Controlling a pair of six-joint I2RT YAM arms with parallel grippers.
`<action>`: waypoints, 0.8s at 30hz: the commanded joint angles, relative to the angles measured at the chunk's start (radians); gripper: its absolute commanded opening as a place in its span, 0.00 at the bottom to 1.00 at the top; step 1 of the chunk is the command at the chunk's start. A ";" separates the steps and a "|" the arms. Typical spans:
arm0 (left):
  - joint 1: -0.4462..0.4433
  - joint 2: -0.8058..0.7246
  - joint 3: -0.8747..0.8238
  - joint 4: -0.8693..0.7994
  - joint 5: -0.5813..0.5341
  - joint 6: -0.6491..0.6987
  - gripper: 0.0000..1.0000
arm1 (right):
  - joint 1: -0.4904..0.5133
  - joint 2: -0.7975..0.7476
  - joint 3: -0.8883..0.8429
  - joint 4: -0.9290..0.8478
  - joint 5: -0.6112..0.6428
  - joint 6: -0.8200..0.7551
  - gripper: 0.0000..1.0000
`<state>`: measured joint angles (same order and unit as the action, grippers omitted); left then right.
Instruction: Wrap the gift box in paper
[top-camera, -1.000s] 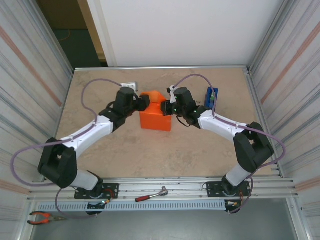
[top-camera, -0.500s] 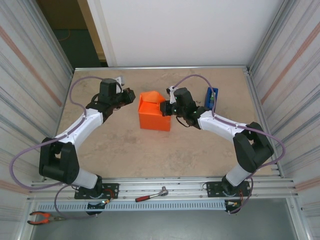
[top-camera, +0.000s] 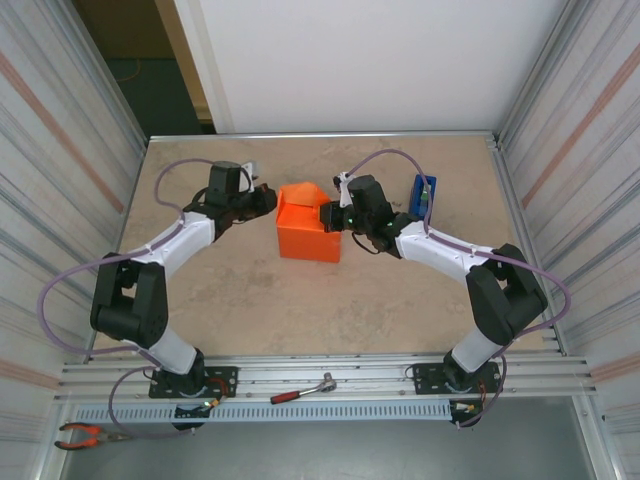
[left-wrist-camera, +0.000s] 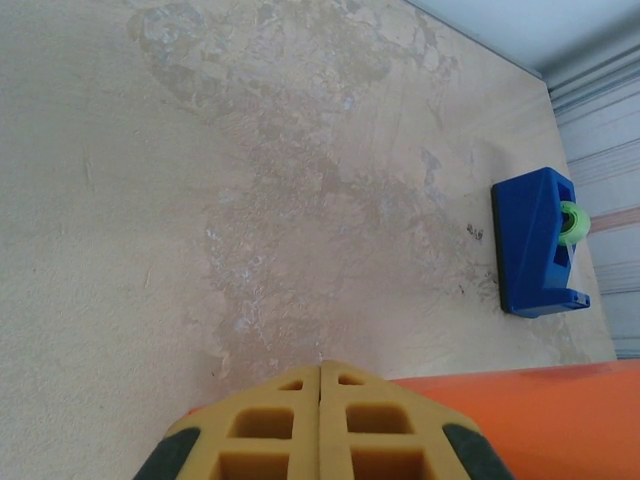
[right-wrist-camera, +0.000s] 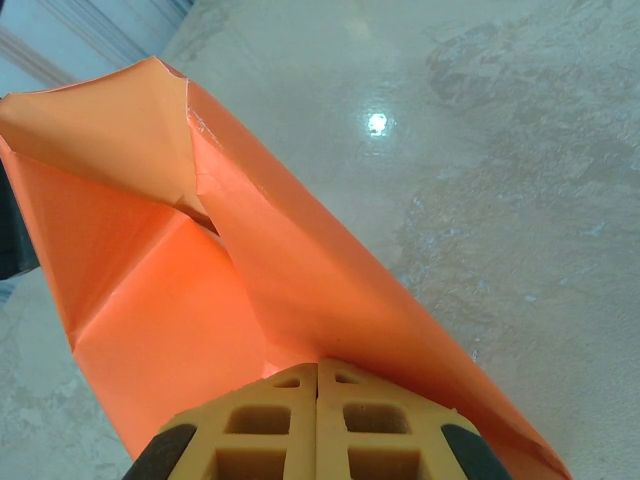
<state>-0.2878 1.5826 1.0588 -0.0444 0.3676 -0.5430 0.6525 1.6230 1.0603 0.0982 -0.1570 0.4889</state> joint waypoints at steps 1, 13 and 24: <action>0.002 -0.010 -0.005 0.064 0.047 0.027 0.02 | 0.025 0.074 -0.056 -0.194 -0.062 0.043 0.00; -0.053 -0.087 -0.025 0.067 0.073 0.062 0.05 | 0.022 0.079 -0.057 -0.184 -0.059 0.053 0.00; -0.116 -0.082 -0.032 0.016 0.052 0.108 0.05 | 0.018 0.066 -0.061 -0.182 -0.056 0.058 0.00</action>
<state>-0.3874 1.5330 1.0374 -0.0040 0.4221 -0.4805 0.6521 1.6230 1.0599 0.1017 -0.1558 0.5076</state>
